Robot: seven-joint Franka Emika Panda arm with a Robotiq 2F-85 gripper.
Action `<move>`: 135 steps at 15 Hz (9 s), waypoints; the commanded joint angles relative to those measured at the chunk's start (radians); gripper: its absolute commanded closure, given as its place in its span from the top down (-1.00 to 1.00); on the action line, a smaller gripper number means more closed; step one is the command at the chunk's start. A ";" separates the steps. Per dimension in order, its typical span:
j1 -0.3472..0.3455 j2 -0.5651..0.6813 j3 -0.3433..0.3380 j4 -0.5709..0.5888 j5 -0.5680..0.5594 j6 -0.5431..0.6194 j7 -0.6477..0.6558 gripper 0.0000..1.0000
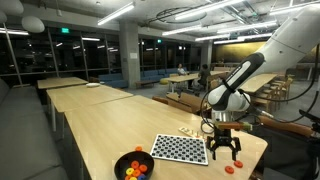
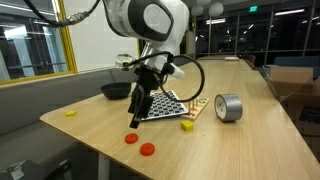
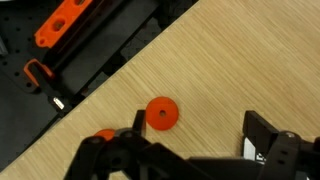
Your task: Put the two round orange blocks next to each other in the black bowl one at a time
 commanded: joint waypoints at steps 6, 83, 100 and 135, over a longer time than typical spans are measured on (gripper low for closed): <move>0.004 0.001 -0.003 -0.070 0.040 0.032 0.023 1.00; 0.002 0.060 -0.022 -0.073 0.117 0.190 0.069 -0.25; 0.016 0.166 0.021 0.303 0.081 0.135 -0.447 -0.49; 0.215 0.673 0.323 1.273 -0.390 -0.224 -1.092 -0.50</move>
